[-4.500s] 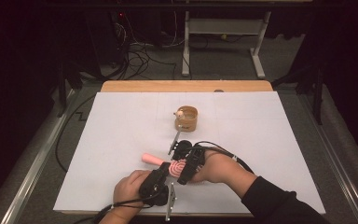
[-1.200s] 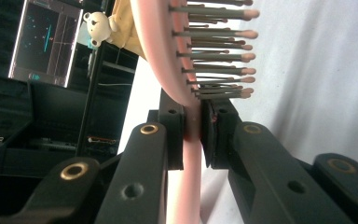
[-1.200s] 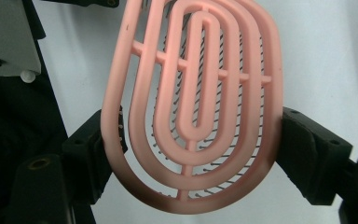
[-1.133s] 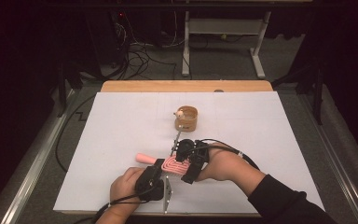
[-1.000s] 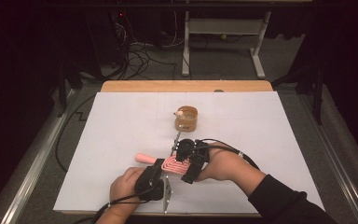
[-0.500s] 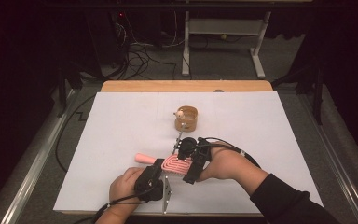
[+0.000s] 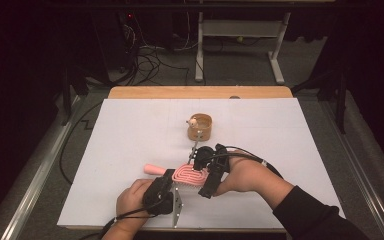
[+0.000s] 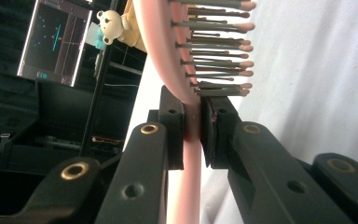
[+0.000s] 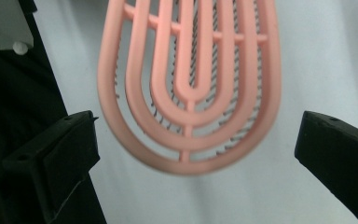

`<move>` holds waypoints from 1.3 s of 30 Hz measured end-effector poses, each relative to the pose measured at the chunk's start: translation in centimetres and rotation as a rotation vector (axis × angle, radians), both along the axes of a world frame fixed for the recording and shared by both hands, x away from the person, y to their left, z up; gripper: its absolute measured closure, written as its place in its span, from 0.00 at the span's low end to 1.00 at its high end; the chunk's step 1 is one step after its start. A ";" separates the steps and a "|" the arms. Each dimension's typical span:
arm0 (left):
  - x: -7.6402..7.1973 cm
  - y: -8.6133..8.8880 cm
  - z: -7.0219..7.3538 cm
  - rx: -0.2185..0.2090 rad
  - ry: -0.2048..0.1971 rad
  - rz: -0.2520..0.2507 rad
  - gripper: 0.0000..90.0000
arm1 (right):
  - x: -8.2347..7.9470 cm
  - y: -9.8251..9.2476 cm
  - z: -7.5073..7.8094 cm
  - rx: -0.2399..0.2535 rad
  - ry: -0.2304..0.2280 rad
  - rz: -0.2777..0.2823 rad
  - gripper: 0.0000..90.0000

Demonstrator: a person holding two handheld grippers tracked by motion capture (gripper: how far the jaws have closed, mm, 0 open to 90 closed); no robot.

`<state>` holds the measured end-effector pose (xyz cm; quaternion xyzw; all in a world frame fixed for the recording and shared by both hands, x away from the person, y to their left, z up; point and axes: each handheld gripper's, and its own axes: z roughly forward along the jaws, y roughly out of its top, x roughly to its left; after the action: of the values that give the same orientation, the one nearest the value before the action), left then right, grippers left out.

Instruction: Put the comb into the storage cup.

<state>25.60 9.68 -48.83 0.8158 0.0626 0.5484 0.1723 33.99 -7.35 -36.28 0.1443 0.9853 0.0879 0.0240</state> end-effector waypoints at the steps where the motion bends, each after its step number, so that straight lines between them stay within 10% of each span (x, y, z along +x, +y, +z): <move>1: 0.0 0.0 0.0 -0.002 0.001 0.002 0.88 | 0.0 -0.2 0.0 0.002 -0.001 -0.004 0.00; 31: 0.5 1.1 0.2 -0.050 -0.003 0.038 0.88 | 1.0 -7.4 -4.7 -0.098 -0.009 -0.081 0.00; 39: 0.6 1.5 0.6 -0.108 0.006 0.036 0.88 | 1.3 -9.7 -5.6 -0.037 -0.038 -0.133 0.00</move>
<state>26.19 11.22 -48.23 0.8057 0.1075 0.5448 0.2059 35.25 -17.08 -41.90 0.2074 0.9744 0.0708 0.0510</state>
